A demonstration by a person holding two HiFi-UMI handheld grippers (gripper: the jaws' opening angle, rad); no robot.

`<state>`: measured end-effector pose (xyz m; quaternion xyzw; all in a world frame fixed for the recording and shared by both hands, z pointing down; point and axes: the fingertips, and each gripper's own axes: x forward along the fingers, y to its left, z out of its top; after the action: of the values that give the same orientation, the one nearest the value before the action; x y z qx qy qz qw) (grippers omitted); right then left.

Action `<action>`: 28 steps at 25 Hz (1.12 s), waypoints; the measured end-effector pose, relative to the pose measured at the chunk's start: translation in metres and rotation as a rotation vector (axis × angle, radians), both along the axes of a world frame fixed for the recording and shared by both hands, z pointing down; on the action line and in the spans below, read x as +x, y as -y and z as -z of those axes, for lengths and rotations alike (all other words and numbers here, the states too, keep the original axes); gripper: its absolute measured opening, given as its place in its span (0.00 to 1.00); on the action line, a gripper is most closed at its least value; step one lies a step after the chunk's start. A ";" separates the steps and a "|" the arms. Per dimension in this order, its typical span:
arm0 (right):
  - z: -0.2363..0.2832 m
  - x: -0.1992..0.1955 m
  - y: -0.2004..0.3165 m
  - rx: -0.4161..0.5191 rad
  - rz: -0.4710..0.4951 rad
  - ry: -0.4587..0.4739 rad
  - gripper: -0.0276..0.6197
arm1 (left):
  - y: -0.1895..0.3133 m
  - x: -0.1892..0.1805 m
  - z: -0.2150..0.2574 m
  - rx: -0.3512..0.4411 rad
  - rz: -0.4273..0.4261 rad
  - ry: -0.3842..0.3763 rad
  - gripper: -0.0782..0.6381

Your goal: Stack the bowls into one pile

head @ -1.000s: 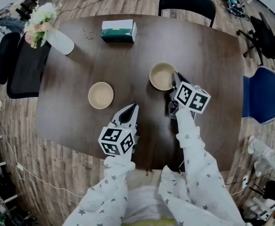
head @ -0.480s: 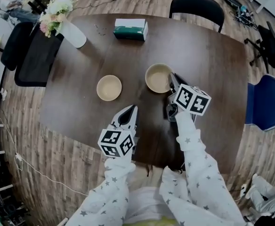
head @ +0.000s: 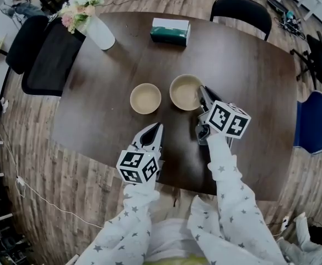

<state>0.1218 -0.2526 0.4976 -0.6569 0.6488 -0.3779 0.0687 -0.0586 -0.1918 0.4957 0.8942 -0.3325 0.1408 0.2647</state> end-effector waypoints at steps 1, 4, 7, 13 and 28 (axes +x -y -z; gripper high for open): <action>0.002 -0.010 0.003 0.005 0.011 0.002 0.10 | 0.002 -0.007 0.000 -0.002 0.002 -0.001 0.15; 0.004 -0.038 0.013 0.009 0.043 -0.004 0.10 | 0.010 -0.026 0.000 -0.006 0.007 -0.003 0.15; 0.005 -0.060 0.022 0.013 0.067 0.004 0.10 | 0.017 -0.043 0.000 -0.007 0.019 -0.005 0.15; 0.004 -0.096 0.041 0.015 0.117 -0.008 0.10 | 0.029 -0.070 -0.004 -0.013 0.038 -0.009 0.14; -0.028 -0.143 0.061 -0.075 0.186 -0.120 0.11 | 0.049 -0.109 -0.014 -0.028 0.043 -0.010 0.15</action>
<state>-0.0212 -0.3140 0.5257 -0.6175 0.6951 -0.3669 -0.0302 -0.1677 -0.2410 0.5093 0.8839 -0.3481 0.1351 0.2817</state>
